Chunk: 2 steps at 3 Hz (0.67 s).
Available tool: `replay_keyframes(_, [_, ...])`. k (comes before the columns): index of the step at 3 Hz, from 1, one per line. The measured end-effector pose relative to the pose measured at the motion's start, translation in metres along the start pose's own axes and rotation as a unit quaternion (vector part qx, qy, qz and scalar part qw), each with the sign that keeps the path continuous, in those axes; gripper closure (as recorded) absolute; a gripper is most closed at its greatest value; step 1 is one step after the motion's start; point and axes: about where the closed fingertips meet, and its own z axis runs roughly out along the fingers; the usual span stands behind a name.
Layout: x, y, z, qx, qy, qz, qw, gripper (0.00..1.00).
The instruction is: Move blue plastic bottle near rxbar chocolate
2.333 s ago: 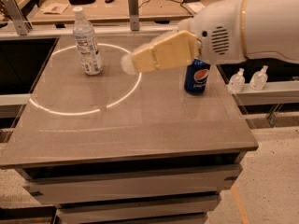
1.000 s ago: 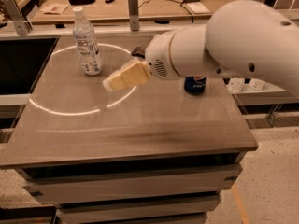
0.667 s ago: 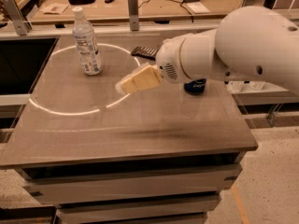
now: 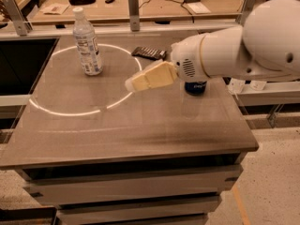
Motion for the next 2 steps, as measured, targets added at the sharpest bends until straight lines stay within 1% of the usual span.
replay_keyframes(1, [-0.008,0.011,-0.016,-0.031,-0.034,0.037,0.9982,0.0])
replay_keyframes(2, [-0.028,0.015,-0.031,-0.064,-0.035,0.045,0.9963,0.0])
